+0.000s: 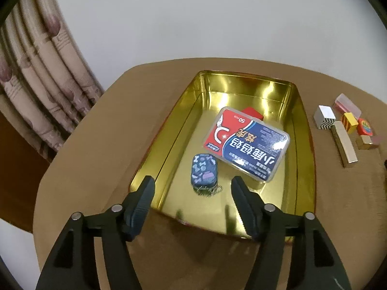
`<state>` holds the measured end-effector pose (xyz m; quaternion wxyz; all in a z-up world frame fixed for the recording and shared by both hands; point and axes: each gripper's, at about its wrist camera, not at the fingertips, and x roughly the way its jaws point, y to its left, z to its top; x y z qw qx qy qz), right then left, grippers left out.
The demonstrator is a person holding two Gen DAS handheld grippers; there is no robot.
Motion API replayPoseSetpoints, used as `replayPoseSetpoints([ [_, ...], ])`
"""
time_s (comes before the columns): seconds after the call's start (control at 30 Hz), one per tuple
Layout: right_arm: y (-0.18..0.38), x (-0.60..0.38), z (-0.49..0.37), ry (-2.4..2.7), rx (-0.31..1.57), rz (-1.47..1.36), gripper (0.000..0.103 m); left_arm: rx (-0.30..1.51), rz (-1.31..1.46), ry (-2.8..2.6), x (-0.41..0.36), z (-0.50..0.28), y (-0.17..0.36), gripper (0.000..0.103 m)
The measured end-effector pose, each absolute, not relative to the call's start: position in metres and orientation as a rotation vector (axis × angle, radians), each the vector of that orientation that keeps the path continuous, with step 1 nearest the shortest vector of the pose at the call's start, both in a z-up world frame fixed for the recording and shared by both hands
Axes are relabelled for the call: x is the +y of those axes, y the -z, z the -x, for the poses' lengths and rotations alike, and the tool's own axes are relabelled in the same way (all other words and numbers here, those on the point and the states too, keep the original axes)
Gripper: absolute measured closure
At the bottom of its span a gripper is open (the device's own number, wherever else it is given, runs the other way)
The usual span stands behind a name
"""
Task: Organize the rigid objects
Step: 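Carry the blue case into the tin beside the floss box and release, then withdraw the open left gripper from the tin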
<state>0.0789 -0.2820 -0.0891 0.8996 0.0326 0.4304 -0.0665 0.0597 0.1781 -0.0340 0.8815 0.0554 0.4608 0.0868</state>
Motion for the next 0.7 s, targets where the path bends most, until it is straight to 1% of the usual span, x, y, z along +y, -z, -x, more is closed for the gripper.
replayPoseSetpoints([
  [0.37, 0.0890, -0.2832, -0.0790, 0.136, 0.891, -0.068, 0.037, 0.959, -0.084, -0.157, 0.1768, -0.0592, 0.0300, 0.032],
  [0.7, 0.0894, -0.2840, -0.0785, 0.137, 0.890, -0.070, 0.037, 0.955, -0.073, -0.168, 0.1787, -0.0638, 0.0311, 0.030],
])
